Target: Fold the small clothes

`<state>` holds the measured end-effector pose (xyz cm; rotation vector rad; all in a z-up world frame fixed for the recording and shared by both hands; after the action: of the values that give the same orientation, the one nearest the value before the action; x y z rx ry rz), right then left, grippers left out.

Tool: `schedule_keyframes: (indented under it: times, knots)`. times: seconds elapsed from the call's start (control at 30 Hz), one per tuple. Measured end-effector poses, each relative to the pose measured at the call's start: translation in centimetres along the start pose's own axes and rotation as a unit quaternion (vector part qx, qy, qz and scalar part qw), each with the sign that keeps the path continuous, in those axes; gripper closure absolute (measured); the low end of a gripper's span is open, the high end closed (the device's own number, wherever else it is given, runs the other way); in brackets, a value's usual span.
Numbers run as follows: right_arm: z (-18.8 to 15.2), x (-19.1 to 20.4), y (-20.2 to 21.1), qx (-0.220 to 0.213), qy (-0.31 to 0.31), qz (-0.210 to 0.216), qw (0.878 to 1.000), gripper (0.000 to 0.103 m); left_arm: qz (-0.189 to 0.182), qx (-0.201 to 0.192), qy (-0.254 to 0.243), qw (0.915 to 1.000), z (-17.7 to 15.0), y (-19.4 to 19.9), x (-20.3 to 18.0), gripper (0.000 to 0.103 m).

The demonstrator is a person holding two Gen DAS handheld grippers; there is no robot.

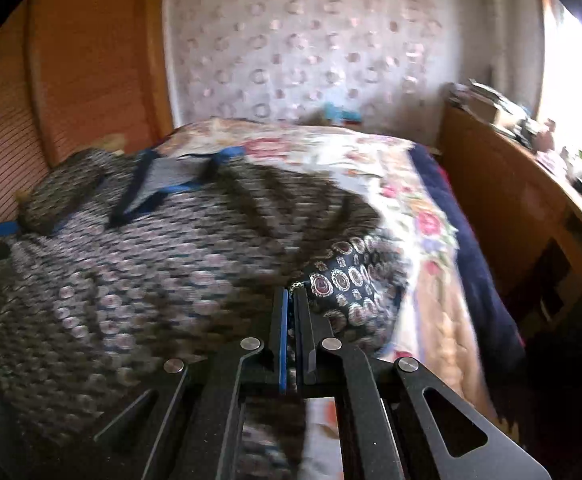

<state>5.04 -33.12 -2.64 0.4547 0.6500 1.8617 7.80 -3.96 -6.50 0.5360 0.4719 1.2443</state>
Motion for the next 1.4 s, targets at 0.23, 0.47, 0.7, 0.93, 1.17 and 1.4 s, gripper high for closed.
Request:
schedule_keyframes:
  times: [0.23, 0.47, 0.7, 0.93, 1.17, 1.4]
  knots:
    - [-1.6, 3.5, -3.8, 0.05, 0.013, 0.033, 0.998, 0.101, -0.002, -0.001, 0.003, 1.0, 0.0, 0.1, -0.1, 0.028]
    - [-2.0, 3.2, -5.5, 0.061, 0.003, 0.043, 0.997, 0.101, -0.009, -0.003, 0.003, 1.0, -0.1, 0.4, -0.9, 0.028]
    - [-2.6, 2.7, -2.4, 0.053, -0.02, 0.042, 0.998, 0.077, -0.014, -0.003, 0.001, 0.9999, 0.0, 0.5, -1.6, 0.028]
    - [-2.4, 1.3, 2.0, 0.007, -0.027, 0.011, 1.0, 0.059, -0.019, -0.001, -0.004, 0.9998, 0.0, 0.2, -2.3, 0.028]
    - [-3.0, -2.9, 2.7, 0.005, -0.073, -0.02, 0.997, 0.059, -0.024, 0.007, -0.012, 0.9996, -0.3, -0.3, -3.1, 0.028]
    - [-3.7, -4.9, -0.7, 0.042, -0.104, -0.028, 0.993, 0.059, -0.029, 0.018, -0.016, 0.9993, -0.7, -1.0, -3.8, 0.028]
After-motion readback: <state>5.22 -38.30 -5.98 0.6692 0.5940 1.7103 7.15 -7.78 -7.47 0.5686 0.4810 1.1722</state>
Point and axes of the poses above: each gripper's, at about its wrist camera, not at the fingertips, and y roughly against the way its jaws point, x to its left, z to its top, the point moved 4 cm from there along -y, roughly the way its jaws point, and after that the axes turned 4 degrees about z, right-handed, at the moved point
